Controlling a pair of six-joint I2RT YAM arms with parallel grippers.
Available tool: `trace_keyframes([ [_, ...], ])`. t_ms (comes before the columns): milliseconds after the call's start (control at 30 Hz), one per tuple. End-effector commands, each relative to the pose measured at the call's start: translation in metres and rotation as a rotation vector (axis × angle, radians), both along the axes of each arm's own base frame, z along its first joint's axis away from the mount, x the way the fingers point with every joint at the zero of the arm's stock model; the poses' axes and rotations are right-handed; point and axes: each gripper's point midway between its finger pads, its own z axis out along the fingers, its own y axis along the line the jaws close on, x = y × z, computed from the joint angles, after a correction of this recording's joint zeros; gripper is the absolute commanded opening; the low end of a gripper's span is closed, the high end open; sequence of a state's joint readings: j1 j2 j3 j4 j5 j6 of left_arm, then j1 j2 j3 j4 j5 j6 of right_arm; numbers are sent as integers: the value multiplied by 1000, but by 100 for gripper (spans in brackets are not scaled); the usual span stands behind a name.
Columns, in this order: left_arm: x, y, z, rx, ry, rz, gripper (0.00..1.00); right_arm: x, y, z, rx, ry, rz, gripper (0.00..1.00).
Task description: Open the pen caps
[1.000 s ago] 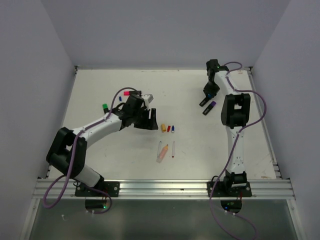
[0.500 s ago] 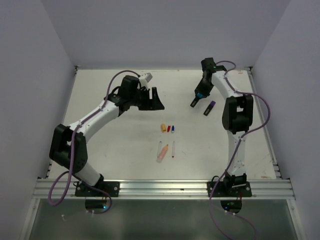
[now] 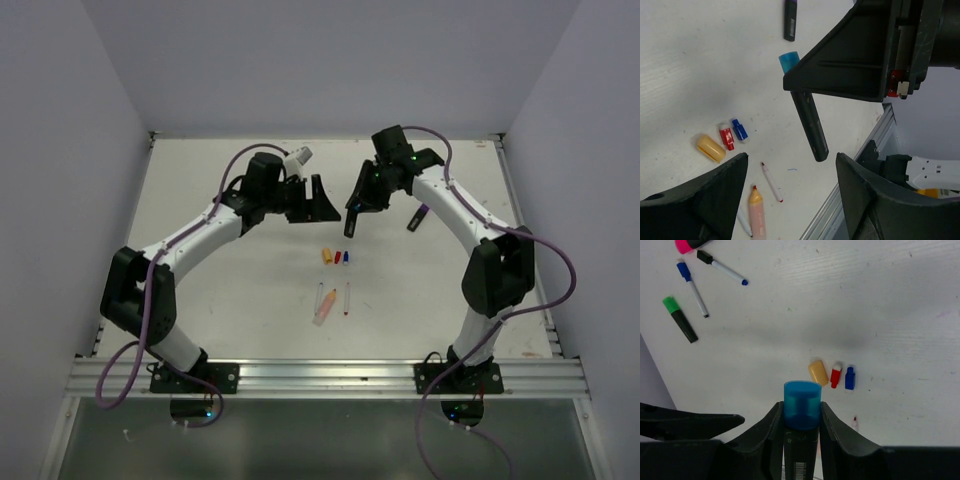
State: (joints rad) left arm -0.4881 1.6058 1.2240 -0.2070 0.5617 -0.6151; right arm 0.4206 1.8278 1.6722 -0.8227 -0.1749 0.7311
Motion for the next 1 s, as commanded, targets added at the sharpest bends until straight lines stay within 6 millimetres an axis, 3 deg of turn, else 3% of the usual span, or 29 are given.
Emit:
trace_keyframes([
  [0, -15, -13, 14, -44, -7, -15, 75, -9, 8, 21, 63, -38, 0, 0],
  [267, -28, -27, 11, -55, -2, 10, 73, -21, 10, 31, 72, -50, -53, 0],
  [467, -32, -33, 4, -52, 15, -3, 62, -29, 20, 33, 95, -47, -51, 0],
  [833, -38, -33, -1, -49, 37, -24, 27, -36, 25, 35, 103, -53, -32, 0],
  [933, -42, -31, -1, -43, 34, -34, 14, -38, 29, 34, 110, -49, 8, 2],
  [967, -44, -30, -4, -38, 38, -40, 6, -38, 30, 33, 110, -49, 17, 5],
])
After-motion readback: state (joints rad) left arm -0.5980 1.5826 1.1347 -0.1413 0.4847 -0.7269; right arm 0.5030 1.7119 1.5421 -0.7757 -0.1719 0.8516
